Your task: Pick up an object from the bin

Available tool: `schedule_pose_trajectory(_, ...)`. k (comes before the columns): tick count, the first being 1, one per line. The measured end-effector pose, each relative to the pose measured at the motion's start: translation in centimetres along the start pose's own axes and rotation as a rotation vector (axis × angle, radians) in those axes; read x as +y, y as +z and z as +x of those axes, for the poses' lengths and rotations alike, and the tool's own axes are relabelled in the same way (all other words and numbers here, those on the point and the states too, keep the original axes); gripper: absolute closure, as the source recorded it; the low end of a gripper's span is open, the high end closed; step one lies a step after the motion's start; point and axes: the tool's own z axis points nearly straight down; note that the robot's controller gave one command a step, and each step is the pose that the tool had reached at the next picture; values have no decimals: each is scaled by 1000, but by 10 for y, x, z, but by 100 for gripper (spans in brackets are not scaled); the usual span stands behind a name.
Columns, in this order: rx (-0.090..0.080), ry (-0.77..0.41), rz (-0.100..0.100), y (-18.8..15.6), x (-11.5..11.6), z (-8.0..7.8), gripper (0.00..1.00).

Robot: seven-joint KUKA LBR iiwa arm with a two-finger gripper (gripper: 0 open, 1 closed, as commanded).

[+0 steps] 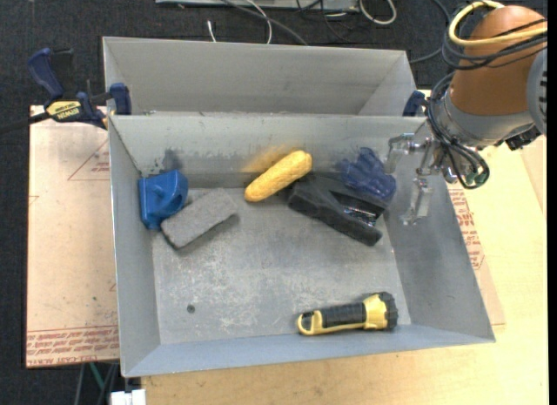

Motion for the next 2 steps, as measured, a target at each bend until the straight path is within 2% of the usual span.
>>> schedule_pose_trajectory(1,-8,-4,1,-5,1,-2,0)
schedule_pose_trajectory(2,-5,241,-1,53,46,19,0)
